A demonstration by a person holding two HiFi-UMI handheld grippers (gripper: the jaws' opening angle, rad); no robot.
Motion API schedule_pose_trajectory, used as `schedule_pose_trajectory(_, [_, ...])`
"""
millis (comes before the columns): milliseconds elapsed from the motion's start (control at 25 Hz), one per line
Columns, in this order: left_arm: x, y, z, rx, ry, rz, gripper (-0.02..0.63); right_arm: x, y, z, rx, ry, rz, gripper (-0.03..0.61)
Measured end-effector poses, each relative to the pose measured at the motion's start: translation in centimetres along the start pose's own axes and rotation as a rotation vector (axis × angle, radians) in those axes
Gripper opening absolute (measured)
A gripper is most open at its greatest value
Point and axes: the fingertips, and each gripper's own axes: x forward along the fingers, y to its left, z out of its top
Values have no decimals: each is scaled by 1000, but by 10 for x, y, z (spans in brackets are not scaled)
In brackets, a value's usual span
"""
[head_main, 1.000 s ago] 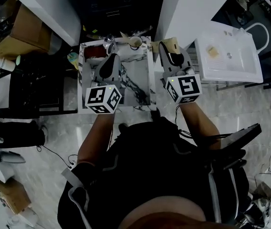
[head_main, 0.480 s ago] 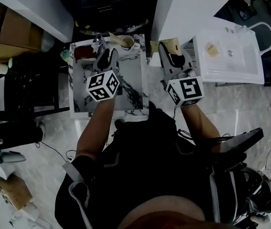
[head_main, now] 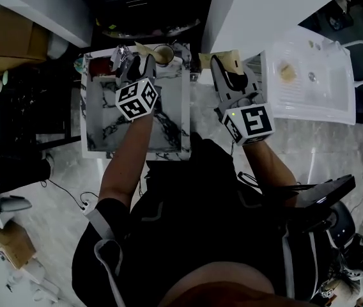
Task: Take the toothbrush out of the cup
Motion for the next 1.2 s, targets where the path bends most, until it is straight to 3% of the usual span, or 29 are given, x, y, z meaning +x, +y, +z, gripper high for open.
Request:
schedule_pose_trajectory(400, [37, 2, -15, 33, 7, 46, 161, 16, -18, -28, 12, 20, 41, 51])
schedule_pose_trajectory(600, [48, 5, -19, -15, 0, 34, 155, 15, -22, -36, 22, 24, 46, 51])
schedule_pose_trajectory(720, [49, 6, -19, 0, 8, 38, 74, 12, -23, -37, 25, 27, 39, 51])
schedule_pose_trajectory(840, [45, 3, -19, -18, 31, 34, 41, 6, -20, -31, 25, 24, 32, 51])
schedule_pose_trajectory(1200, [26, 1, 11, -31, -18, 11, 35, -4, -9, -12, 35, 17, 10, 51])
